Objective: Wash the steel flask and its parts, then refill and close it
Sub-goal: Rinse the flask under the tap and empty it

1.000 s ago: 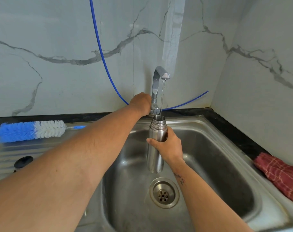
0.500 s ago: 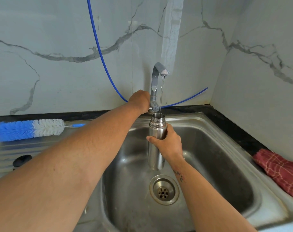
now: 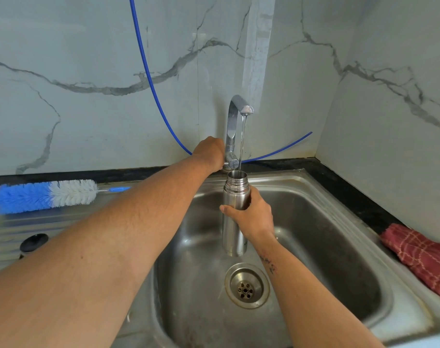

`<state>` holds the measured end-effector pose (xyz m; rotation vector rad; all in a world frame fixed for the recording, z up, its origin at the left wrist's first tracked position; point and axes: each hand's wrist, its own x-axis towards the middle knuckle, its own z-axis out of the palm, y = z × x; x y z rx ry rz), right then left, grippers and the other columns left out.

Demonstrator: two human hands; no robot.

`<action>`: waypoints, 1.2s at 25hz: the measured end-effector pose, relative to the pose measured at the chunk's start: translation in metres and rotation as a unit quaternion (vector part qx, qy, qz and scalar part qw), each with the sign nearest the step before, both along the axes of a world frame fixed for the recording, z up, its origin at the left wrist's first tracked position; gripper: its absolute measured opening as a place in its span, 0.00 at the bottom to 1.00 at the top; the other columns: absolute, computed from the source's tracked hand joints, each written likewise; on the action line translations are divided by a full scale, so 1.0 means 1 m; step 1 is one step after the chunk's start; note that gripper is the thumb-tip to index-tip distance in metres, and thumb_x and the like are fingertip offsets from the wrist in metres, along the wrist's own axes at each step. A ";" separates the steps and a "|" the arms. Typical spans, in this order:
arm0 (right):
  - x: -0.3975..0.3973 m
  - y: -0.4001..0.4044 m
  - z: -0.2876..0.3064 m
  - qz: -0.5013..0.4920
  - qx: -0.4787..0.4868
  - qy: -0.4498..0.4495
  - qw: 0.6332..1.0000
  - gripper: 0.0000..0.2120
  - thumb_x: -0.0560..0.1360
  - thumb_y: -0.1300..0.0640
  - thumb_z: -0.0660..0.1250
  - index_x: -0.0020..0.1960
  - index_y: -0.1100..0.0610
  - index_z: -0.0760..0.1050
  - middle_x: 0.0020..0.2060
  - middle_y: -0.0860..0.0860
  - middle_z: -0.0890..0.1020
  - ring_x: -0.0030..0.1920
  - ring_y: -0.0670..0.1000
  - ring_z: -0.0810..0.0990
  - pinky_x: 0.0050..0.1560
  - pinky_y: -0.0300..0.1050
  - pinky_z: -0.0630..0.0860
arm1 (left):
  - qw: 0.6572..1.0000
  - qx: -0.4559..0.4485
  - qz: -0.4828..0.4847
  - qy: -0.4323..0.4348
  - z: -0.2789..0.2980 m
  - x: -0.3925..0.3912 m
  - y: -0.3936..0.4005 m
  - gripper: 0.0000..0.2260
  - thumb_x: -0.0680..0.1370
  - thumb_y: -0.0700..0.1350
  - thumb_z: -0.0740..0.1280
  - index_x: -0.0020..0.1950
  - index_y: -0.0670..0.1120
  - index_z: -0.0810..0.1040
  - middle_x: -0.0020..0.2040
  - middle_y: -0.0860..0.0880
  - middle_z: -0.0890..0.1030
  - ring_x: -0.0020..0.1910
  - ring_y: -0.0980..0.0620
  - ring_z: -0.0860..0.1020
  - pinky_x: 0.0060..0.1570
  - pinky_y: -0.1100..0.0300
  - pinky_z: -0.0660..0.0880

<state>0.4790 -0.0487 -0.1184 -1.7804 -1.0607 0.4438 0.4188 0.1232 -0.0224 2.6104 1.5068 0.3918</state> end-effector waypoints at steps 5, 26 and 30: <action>0.000 0.000 0.001 0.000 -0.001 0.002 1.000 0.27 0.68 0.47 0.81 0.63 0.46 0.73 0.51 0.41 0.82 0.51 0.43 0.81 0.57 0.47 0.80 | 1.000 -0.002 0.008 0.004 0.001 0.001 0.000 0.08 0.75 0.39 0.76 0.52 0.41 0.81 0.36 0.48 0.72 0.43 0.48 0.76 0.45 0.57 0.71; 0.001 0.001 0.003 -0.009 -0.011 -0.003 1.000 0.28 0.68 0.47 0.81 0.64 0.47 0.73 0.52 0.42 0.82 0.52 0.46 0.81 0.56 0.47 0.79 | 0.998 0.023 -0.057 -0.005 -0.006 -0.011 0.001 0.05 0.79 0.34 0.69 0.47 0.43 0.78 0.46 0.44 0.81 0.46 0.47 0.80 0.48 0.56 0.77; 0.002 0.002 0.003 -0.015 -0.015 0.002 1.000 0.28 0.68 0.47 0.81 0.63 0.47 0.73 0.51 0.43 0.82 0.52 0.46 0.81 0.56 0.48 0.80 | 0.993 0.064 -0.095 -0.025 0.010 -0.006 0.001 0.03 0.79 0.34 0.68 0.50 0.40 0.80 0.45 0.44 0.79 0.46 0.47 0.80 0.50 0.55 0.78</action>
